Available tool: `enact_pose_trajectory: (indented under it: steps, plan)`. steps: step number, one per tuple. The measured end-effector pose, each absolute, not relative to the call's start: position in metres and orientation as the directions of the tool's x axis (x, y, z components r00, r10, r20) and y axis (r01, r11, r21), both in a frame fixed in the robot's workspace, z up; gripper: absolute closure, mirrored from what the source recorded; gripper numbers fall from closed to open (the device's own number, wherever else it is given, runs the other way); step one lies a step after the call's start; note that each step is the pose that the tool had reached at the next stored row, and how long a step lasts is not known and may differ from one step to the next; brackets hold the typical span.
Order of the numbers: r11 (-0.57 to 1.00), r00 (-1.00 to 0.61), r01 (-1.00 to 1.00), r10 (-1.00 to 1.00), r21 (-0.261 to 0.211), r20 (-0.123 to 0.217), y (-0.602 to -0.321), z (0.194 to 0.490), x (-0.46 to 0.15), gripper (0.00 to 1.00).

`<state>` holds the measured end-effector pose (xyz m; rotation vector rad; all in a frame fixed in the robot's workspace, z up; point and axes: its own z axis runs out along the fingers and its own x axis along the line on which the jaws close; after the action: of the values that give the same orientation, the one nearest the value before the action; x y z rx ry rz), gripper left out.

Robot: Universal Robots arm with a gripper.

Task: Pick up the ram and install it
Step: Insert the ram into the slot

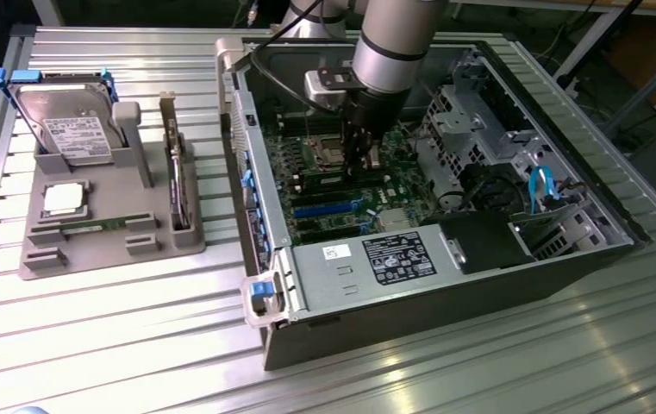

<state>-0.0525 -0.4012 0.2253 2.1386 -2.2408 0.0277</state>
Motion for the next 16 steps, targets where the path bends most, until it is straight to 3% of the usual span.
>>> enact_pose_trajectory:
  steps: [16]
  plan:
    - [0.059, -0.058, -0.998, -0.997, 0.022, 0.044, -0.4019, 0.2253, -0.0538, 0.86]
